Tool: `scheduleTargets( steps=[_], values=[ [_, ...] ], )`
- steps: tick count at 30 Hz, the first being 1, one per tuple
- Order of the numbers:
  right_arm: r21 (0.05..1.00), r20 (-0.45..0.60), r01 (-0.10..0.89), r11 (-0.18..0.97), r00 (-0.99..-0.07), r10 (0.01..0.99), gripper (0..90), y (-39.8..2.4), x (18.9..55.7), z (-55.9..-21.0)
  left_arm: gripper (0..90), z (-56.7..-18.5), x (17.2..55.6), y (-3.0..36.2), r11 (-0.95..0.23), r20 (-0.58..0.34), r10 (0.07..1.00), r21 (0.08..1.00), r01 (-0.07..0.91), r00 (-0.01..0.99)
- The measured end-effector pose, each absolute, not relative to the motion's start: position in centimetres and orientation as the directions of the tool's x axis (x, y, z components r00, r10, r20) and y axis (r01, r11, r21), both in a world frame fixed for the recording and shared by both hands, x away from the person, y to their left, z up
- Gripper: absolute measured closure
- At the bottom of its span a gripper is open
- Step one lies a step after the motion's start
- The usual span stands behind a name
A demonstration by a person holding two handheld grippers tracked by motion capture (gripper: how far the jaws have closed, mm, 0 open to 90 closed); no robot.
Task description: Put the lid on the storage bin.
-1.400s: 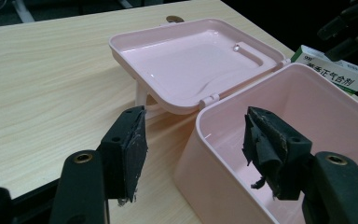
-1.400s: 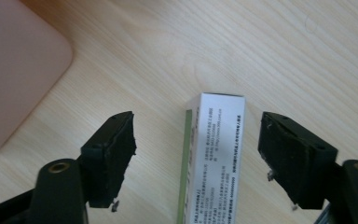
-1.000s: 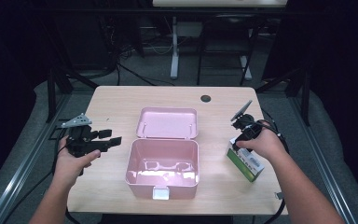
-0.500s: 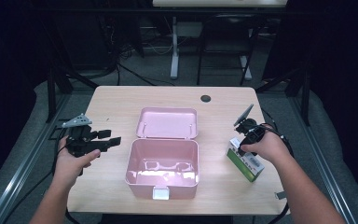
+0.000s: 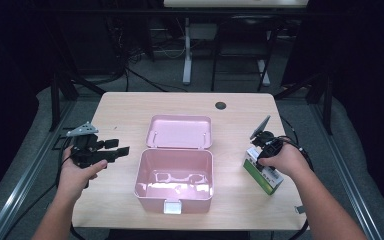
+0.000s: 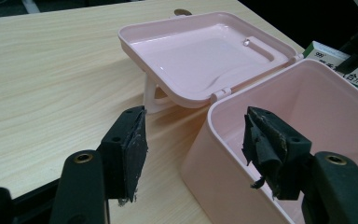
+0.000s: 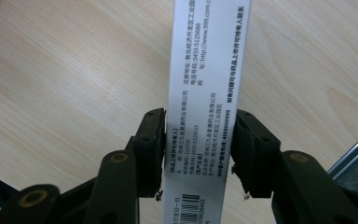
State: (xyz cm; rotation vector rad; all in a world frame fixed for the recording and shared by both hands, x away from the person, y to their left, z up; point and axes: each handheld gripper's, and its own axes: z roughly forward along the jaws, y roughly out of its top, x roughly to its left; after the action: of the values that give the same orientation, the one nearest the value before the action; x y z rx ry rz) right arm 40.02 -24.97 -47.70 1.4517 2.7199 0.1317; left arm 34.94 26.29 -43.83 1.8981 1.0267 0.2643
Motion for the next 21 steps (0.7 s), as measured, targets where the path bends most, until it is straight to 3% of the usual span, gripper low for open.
scheduleTargets(
  steps=[21],
  values=[
    [0.076,0.008,0.846,0.528,-0.53,0.848,60.0,-25.06,40.29,-48.72,39.3,-44.06,35.07,26.32,-0.216,-0.227,0.749,0.805,0.552,0.623]
  ],
)
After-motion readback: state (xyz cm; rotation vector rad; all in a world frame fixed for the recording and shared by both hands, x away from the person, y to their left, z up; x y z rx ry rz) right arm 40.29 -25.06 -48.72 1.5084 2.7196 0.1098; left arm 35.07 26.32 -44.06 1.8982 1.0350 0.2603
